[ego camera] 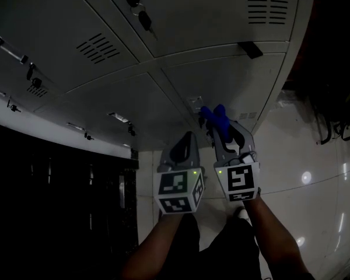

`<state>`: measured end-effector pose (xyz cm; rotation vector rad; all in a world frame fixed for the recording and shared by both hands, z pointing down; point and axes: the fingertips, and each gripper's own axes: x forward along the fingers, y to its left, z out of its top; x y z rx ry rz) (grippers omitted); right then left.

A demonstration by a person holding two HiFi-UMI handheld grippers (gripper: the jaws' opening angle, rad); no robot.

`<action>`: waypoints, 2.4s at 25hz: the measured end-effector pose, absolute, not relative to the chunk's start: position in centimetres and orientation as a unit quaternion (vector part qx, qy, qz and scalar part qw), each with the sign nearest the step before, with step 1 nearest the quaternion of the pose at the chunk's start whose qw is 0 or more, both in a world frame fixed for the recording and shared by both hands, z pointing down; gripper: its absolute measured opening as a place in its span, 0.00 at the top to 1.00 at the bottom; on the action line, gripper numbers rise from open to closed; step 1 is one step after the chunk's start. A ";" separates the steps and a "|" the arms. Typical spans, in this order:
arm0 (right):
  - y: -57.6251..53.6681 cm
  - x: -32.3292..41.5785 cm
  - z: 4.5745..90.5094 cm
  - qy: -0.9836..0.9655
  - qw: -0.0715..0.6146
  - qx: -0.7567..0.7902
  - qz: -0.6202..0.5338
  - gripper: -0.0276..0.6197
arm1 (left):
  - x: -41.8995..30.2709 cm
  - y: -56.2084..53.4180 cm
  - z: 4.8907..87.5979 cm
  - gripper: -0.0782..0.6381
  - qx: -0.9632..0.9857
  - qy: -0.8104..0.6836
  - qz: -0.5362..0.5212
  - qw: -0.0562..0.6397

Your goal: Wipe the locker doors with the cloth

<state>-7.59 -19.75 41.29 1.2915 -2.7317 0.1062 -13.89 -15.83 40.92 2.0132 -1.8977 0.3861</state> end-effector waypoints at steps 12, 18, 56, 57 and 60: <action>-20.1 -15.5 45.1 -0.900 0.069 0.430 0.035 0.83 | -19.5 -16.3 44.4 0.89 0.725 -0.653 0.142 0.168; -20.8 -13.6 45.7 -0.893 0.069 0.444 0.034 0.83 | -18.3 -16.5 44.8 0.89 0.724 -0.656 0.125 0.173; -20.2 -3.8 47.1 -0.899 0.059 0.432 0.041 0.83 | -9.9 -16.1 46.8 0.89 0.708 -0.667 0.139 0.183; -19.7 -5.2 47.3 -0.902 0.059 0.425 0.042 0.83 | -10.7 -16.1 47.0 0.89 0.707 -0.668 0.141 0.182; -18.7 -8.9 48.3 -0.909 0.061 0.410 0.050 0.83 | -13.1 -16.0 47.4 0.89 0.706 -0.670 0.145 0.179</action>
